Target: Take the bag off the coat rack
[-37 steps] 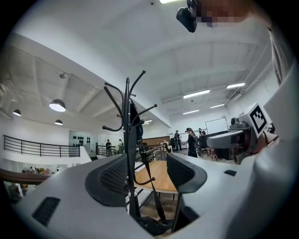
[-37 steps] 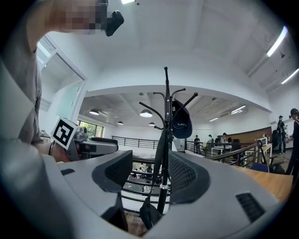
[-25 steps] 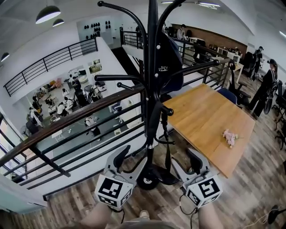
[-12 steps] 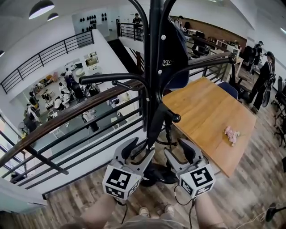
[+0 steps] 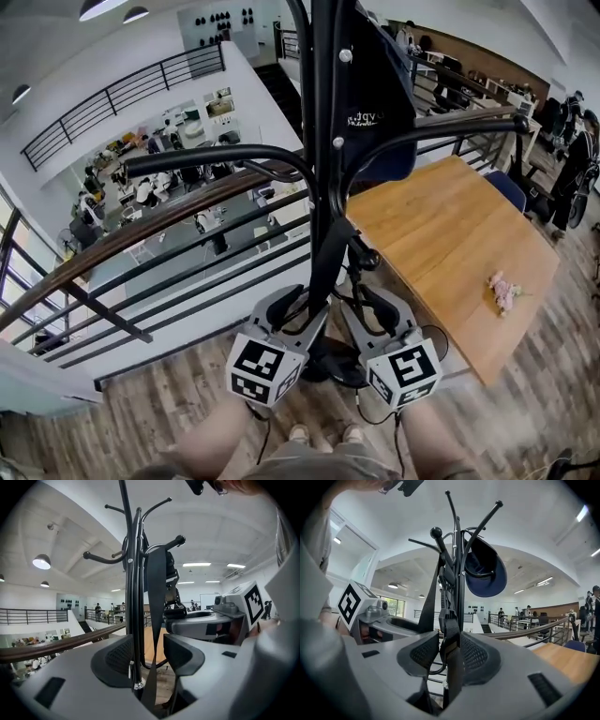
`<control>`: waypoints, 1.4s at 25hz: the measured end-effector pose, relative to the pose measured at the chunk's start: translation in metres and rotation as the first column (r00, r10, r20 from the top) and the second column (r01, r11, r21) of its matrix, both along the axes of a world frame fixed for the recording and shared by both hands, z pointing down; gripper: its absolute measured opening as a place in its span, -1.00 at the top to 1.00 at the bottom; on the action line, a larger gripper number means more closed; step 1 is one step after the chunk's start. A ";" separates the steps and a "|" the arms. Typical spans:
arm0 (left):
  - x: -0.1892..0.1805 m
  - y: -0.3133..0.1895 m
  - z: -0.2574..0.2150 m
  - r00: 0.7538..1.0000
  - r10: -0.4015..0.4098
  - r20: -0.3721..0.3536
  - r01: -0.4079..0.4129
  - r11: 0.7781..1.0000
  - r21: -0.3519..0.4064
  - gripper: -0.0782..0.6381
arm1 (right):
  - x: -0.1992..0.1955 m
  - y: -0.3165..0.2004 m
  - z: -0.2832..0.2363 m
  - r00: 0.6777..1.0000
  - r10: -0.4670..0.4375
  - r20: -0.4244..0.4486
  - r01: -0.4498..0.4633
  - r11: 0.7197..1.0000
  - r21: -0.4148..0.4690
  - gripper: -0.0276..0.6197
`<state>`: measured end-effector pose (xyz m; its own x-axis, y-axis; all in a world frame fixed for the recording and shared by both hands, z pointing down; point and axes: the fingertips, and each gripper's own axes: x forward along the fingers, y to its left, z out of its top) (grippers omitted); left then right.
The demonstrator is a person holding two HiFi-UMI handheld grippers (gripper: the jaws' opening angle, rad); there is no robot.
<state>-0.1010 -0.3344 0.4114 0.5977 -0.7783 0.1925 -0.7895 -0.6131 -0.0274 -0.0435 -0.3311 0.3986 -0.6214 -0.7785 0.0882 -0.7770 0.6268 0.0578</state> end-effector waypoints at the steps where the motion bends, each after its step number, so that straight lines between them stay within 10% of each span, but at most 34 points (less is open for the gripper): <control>1: 0.003 -0.001 0.003 1.000 -0.008 0.008 0.008 1.000 -0.010 0.18 | 0.001 -0.001 0.000 1.000 -0.006 -0.001 0.006 1.000 0.000 0.48; 7: 0.007 -0.002 0.007 0.999 -0.019 0.037 0.020 0.999 -0.029 0.72 | 0.004 -0.003 -0.001 0.999 -0.042 0.019 0.043 0.999 -0.022 0.73; 13: 0.012 0.013 0.006 0.991 0.017 0.132 -0.005 0.996 -0.085 0.73 | 0.006 0.010 -0.004 0.993 -0.086 0.081 0.094 0.991 -0.100 0.78; 19: 0.005 0.025 -0.016 0.997 -0.024 0.079 0.029 0.997 -0.072 0.73 | 0.023 0.024 -0.028 0.990 -0.096 0.108 0.104 0.992 -0.067 0.78; 35: 0.028 0.060 -0.126 0.999 0.029 -0.019 -0.026 0.987 0.156 0.73 | 0.096 0.067 -0.128 0.955 -0.032 0.295 0.007 0.996 0.085 0.78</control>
<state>-0.0735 -0.2743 0.2852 0.6218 -0.7811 0.0573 -0.7740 -0.6240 -0.1078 0.0529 -0.2644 0.2703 -0.6250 -0.7630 -0.1650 -0.7549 0.6446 -0.1208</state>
